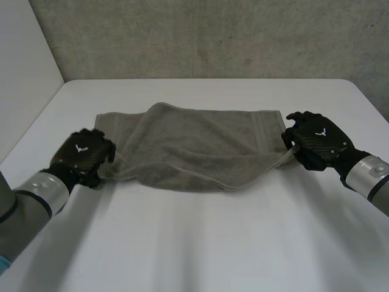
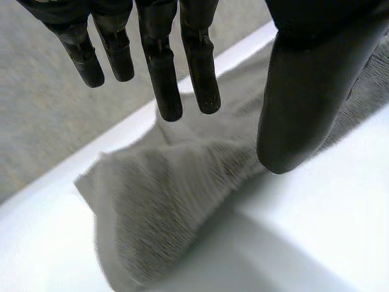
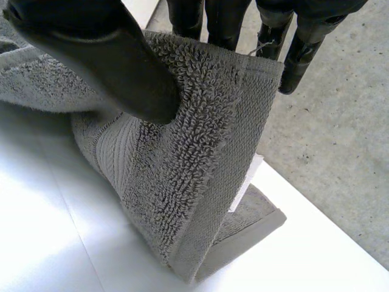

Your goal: Fold the towel.

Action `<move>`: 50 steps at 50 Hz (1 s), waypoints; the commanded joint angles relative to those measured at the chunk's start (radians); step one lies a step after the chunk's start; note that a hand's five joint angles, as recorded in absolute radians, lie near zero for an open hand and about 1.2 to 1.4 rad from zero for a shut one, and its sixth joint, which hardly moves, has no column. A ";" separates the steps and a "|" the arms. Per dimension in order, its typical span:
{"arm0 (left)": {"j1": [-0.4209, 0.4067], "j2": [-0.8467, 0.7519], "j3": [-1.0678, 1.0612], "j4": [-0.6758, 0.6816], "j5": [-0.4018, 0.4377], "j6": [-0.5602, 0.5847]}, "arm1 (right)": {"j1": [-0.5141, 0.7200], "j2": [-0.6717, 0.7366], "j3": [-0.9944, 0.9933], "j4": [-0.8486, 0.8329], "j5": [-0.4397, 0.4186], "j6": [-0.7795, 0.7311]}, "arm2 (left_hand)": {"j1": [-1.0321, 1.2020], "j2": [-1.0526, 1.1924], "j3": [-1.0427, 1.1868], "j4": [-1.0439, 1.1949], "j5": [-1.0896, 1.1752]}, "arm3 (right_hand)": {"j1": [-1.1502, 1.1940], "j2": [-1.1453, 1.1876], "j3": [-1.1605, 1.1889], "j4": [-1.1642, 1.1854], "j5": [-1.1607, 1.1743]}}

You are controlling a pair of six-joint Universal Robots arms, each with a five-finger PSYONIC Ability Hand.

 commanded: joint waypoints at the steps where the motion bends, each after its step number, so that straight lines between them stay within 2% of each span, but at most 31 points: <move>1: 0.008 0.041 0.041 0.001 0.000 -0.003 | -0.002 0.003 0.008 -0.002 -0.001 -0.001 | -0.092 -0.103 -0.052 -0.059 -0.074 | 0.067 0.065 -0.044 -0.076 0.057; 8: 0.012 -0.004 0.117 0.004 0.006 -0.006 | 0.001 0.003 0.017 -0.002 0.001 -0.004 | -0.098 -0.109 -0.052 -0.059 -0.080 | 0.067 0.065 -0.044 -0.076 0.057; 13: 0.002 -0.146 0.217 -0.005 0.005 0.002 | 0.003 0.006 0.019 0.000 0.004 -0.003 | -0.095 -0.106 -0.052 -0.059 -0.077 | 0.067 0.065 -0.044 -0.076 0.057; 19: 0.009 -0.292 0.369 -0.088 0.003 0.020 | 0.003 0.009 0.020 0.000 0.007 -0.004 | -0.086 -0.097 -0.052 -0.059 -0.068 | 0.067 0.065 -0.044 -0.076 0.057; 23: 0.017 -0.349 0.435 -0.155 0.003 0.055 | 0.003 0.011 0.023 0.000 0.008 -0.004 | -0.083 -0.095 -0.052 -0.059 -0.065 | 0.067 0.065 -0.044 -0.076 0.057; 25: 0.040 -0.392 0.484 -0.227 0.005 0.121 | 0.001 0.009 0.023 0.000 0.008 -0.004 | -0.086 -0.097 -0.052 -0.059 -0.068 | 0.067 0.065 -0.044 -0.076 0.057; 33: 0.043 -0.407 0.507 -0.272 0.000 0.212 | 0.001 0.009 0.023 0.000 0.013 -0.004 | -0.057 -0.068 -0.052 -0.059 -0.039 | 0.067 0.065 -0.044 -0.076 0.057; 35: 0.043 -0.404 0.506 -0.280 0.000 0.229 | 0.001 0.008 0.023 0.000 0.014 -0.004 | -0.007 -0.018 -0.052 -0.059 0.011 | 0.067 0.065 -0.044 -0.076 0.057; 36: 0.043 -0.398 0.502 -0.290 0.000 0.247 | 0.001 0.008 0.023 0.000 0.014 -0.004 | 0.089 0.078 -0.052 -0.059 0.107 | 0.067 0.065 -0.044 -0.076 0.057; 37: 0.045 -0.396 0.498 -0.310 0.000 0.259 | 0.000 0.006 0.022 0.003 0.013 -0.003 | 0.293 0.282 -0.052 -0.059 0.312 | 0.067 0.065 -0.044 -0.076 0.057; 38: 0.045 -0.396 0.498 -0.310 0.000 0.259 | 0.000 0.006 0.022 0.003 0.013 -0.003 | 0.295 0.284 -0.052 -0.059 0.314 | 0.067 0.065 -0.044 -0.076 0.057; 40: 0.043 -0.384 0.489 -0.341 -0.006 0.268 | 0.000 -0.003 0.022 0.018 0.008 -0.001 | 0.631 0.620 -0.052 -0.059 0.650 | 0.067 0.065 -0.044 -0.076 0.057; 44: 0.058 -0.332 0.466 -0.367 -0.006 0.261 | -0.003 -0.030 0.013 0.063 0.007 0.001 | 0.688 0.677 -0.052 -0.059 0.707 | 0.067 0.065 -0.044 -0.076 0.057; 50: 0.107 -0.185 0.363 -0.359 0.008 0.252 | -0.033 -0.107 -0.043 0.242 -0.022 -0.015 | 0.688 0.677 -0.052 -0.059 0.707 | 0.067 0.065 -0.044 -0.076 0.057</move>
